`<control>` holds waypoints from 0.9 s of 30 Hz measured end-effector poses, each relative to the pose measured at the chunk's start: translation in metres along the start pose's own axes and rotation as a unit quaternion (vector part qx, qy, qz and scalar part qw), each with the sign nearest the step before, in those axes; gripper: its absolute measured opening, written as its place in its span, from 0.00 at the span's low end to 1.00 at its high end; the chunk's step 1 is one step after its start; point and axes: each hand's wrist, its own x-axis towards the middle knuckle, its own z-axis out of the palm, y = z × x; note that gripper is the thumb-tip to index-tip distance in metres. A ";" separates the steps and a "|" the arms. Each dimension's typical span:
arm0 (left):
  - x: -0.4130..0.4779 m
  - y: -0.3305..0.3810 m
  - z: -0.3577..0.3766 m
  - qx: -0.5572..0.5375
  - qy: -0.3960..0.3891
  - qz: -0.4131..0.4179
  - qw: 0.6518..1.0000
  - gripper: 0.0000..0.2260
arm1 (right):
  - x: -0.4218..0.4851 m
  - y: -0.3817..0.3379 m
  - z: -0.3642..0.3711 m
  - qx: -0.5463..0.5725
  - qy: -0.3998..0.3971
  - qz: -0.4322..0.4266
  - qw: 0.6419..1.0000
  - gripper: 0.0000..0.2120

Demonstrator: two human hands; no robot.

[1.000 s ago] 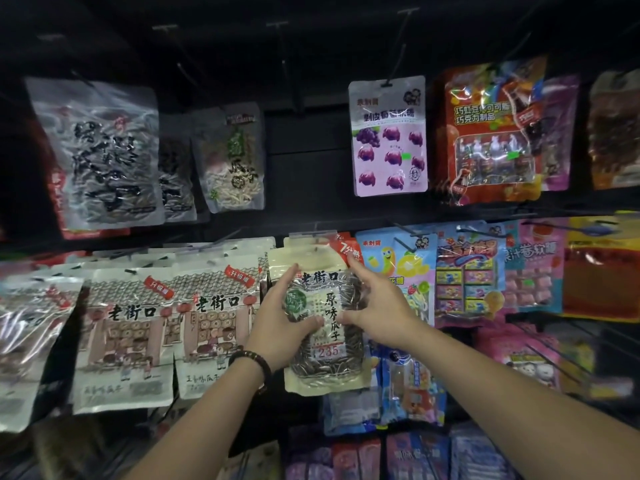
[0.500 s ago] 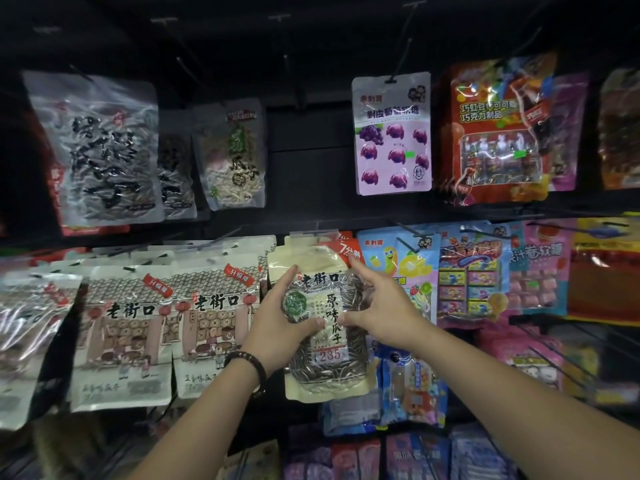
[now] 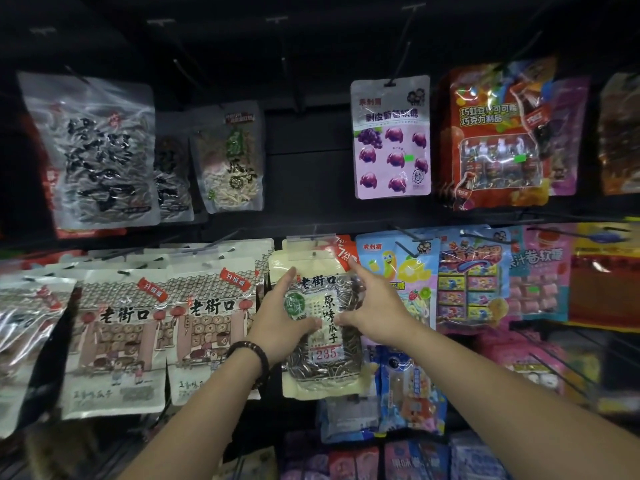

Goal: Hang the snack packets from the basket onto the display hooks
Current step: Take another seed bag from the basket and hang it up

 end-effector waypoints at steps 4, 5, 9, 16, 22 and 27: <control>0.012 -0.003 0.012 0.021 0.010 -0.012 1.000 0.48 | 0.006 0.002 0.009 -0.045 0.013 0.015 0.999 0.62; 0.012 -0.003 0.014 0.028 0.014 -0.012 0.999 0.49 | 0.004 0.001 0.009 -0.060 0.000 0.016 0.998 0.62; 0.012 -0.006 0.021 0.027 0.020 -0.020 0.999 0.50 | -0.002 0.000 0.006 -0.079 -0.063 0.025 0.995 0.63; -0.034 -0.009 0.037 0.068 0.010 -0.042 0.997 0.46 | -0.055 0.017 -0.005 -0.136 -0.125 0.009 0.983 0.48; -0.140 -0.049 0.085 0.126 0.035 0.072 0.989 0.27 | -0.156 0.076 0.007 -0.133 -0.136 0.009 0.982 0.26; -0.248 -0.114 0.150 0.111 -0.079 0.020 0.990 0.14 | -0.260 0.162 0.044 -0.101 -0.154 0.100 0.978 0.16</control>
